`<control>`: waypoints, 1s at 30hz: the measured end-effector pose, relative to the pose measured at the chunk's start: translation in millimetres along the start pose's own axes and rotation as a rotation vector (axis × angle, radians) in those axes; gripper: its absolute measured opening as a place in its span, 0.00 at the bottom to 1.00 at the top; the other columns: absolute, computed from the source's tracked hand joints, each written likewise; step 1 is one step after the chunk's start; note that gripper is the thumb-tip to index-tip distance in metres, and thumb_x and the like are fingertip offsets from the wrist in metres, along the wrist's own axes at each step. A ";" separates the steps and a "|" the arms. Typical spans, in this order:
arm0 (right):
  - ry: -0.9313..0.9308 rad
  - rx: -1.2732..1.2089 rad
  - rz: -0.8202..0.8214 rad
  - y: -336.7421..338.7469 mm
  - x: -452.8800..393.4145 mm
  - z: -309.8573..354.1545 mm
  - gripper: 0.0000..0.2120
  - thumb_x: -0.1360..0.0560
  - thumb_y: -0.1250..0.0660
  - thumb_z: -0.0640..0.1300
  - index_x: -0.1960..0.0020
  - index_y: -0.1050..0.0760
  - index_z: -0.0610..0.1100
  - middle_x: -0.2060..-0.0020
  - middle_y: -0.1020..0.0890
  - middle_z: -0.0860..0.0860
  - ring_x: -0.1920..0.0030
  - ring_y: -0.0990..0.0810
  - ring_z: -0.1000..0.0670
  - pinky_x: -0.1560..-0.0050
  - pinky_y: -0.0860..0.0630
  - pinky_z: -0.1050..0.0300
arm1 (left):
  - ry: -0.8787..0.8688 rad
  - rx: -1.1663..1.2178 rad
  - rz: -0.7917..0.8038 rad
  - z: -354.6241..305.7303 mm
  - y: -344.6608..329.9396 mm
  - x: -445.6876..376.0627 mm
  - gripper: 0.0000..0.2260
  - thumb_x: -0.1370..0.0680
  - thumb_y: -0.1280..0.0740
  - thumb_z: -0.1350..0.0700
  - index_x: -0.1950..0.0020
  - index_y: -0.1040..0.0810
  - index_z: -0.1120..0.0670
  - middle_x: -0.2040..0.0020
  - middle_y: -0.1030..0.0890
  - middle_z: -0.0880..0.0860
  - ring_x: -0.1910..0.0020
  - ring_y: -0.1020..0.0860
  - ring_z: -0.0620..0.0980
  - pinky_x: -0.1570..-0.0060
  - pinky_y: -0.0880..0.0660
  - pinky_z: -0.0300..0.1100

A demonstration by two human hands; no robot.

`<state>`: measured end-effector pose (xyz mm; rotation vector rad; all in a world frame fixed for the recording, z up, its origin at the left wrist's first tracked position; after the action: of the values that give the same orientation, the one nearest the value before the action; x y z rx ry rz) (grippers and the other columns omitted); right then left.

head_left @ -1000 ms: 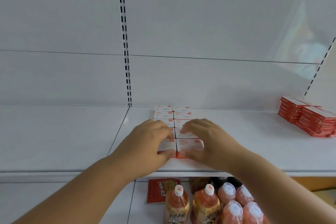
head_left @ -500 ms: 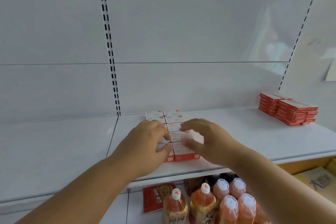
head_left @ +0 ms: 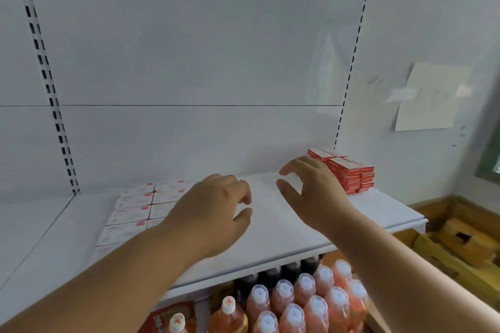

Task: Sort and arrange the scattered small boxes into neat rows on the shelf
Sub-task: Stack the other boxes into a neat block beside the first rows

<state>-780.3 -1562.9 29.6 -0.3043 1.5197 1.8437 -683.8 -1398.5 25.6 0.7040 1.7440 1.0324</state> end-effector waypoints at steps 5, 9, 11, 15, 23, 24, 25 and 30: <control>-0.019 0.024 -0.006 25.6 -19.0 -93.0 0.10 0.25 0.33 0.51 0.45 0.22 0.50 0.46 0.21 0.54 0.42 0.26 0.50 0.46 0.34 0.60 | 0.030 0.022 0.005 -60.2 -51.7 -58.0 0.09 0.20 0.40 0.45 0.43 0.26 0.44 0.47 0.24 0.40 0.46 0.29 0.41 0.45 0.28 0.38; -0.072 0.042 -0.031 39.2 -36.1 -160.3 0.12 0.27 0.31 0.53 0.46 0.21 0.49 0.45 0.22 0.52 0.41 0.28 0.46 0.45 0.33 0.56 | 0.078 0.041 0.031 -98.5 -86.1 -100.1 0.08 0.20 0.40 0.47 0.44 0.25 0.45 0.47 0.24 0.41 0.45 0.29 0.43 0.44 0.27 0.41; -0.132 0.097 0.023 41.0 -42.8 -187.3 0.17 0.28 0.33 0.59 0.43 0.24 0.52 0.40 0.25 0.51 0.38 0.30 0.45 0.40 0.34 0.52 | 0.101 0.043 0.023 -115.9 -95.7 -119.8 0.07 0.21 0.39 0.48 0.46 0.24 0.47 0.49 0.23 0.43 0.47 0.27 0.44 0.46 0.27 0.42; -0.242 0.127 0.145 35.7 -49.5 -222.9 0.23 0.26 0.39 0.66 0.39 0.28 0.53 0.40 0.25 0.49 0.37 0.30 0.45 0.39 0.33 0.51 | 0.282 0.154 -0.061 -138.6 -112.6 -160.2 0.07 0.21 0.38 0.47 0.52 0.25 0.49 0.54 0.21 0.45 0.56 0.24 0.48 0.56 0.25 0.44; -0.239 -0.023 0.153 30.0 -44.9 -244.3 0.11 0.22 0.41 0.56 0.45 0.27 0.53 0.52 0.19 0.50 0.49 0.29 0.46 0.52 0.32 0.54 | 0.700 0.365 0.069 -138.0 -146.3 -203.0 0.21 0.23 0.35 0.39 0.66 0.25 0.54 0.67 0.21 0.52 0.67 0.24 0.53 0.63 0.30 0.42; -0.232 -0.036 0.146 30.4 -44.5 -244.3 0.10 0.23 0.40 0.54 0.45 0.26 0.52 0.51 0.19 0.50 0.49 0.29 0.46 0.52 0.32 0.54 | 0.714 0.387 0.065 -138.1 -146.7 -202.8 0.19 0.23 0.34 0.40 0.65 0.25 0.53 0.66 0.20 0.52 0.66 0.24 0.52 0.63 0.30 0.42; -0.227 -0.054 0.140 31.2 -44.1 -243.9 0.10 0.23 0.39 0.52 0.44 0.26 0.52 0.50 0.20 0.50 0.48 0.29 0.46 0.52 0.32 0.54 | 0.725 0.417 0.047 -138.3 -146.0 -202.1 0.18 0.23 0.33 0.42 0.65 0.25 0.53 0.64 0.19 0.53 0.66 0.24 0.52 0.63 0.30 0.42; -0.211 -0.221 0.073 34.6 -41.4 -237.9 0.19 0.27 0.34 0.43 0.37 0.28 0.50 0.46 0.23 0.49 0.46 0.26 0.47 0.51 0.30 0.57 | 0.766 0.585 -0.116 -138.7 -142.1 -188.8 0.06 0.25 0.31 0.52 0.60 0.21 0.52 0.61 0.18 0.51 0.62 0.20 0.51 0.58 0.24 0.44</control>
<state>-833.6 -1800.4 14.1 -0.1520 1.2017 2.0362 -742.1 -1665.8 9.3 0.5728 2.7817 0.7463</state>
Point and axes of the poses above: each hand's wrist, its own x-axis away from the middle knuckle, its own y-axis out of the back of the hand, z = x × y, the point moved 4 cm from there along -x, towards the middle knuckle
